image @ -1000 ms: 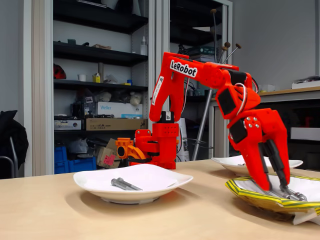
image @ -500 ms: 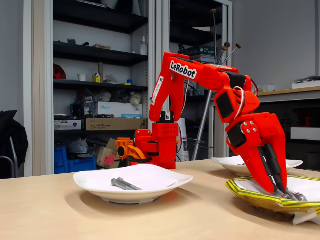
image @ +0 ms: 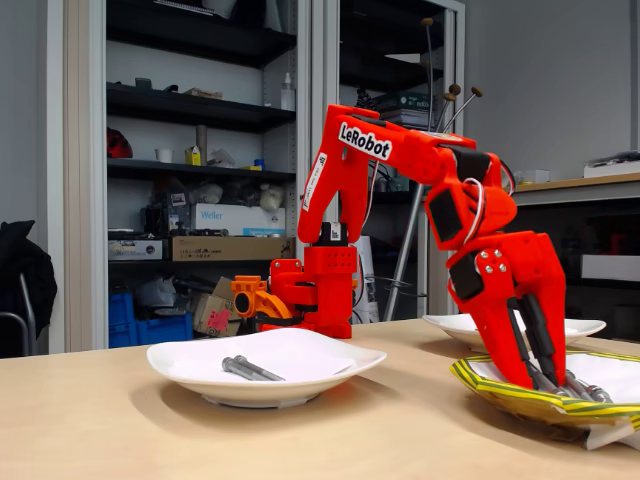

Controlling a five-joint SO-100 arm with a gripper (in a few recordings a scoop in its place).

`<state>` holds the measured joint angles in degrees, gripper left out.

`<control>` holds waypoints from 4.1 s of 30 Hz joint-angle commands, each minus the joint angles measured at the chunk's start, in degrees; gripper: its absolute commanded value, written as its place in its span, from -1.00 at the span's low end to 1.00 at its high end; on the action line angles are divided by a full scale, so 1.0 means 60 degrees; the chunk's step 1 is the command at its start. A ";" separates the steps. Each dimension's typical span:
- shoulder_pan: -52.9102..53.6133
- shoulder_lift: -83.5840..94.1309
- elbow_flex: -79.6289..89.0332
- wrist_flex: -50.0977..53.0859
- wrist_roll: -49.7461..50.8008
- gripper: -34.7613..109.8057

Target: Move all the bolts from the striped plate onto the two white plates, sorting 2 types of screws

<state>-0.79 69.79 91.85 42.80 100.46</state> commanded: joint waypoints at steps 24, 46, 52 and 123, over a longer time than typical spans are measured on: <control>0.1626 -0.1304 -0.7383 0.9844 0.1201 -0.52; 0.6401 0.0483 -0.5112 1.0166 -0.4849 -0.52; 0.7148 -0.0088 -0.5610 0.9756 -0.5947 -0.52; 0.0732 -0.4146 -0.6987 0.2271 -0.5039 -0.44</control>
<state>2.81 45.26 52.47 55.63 70.40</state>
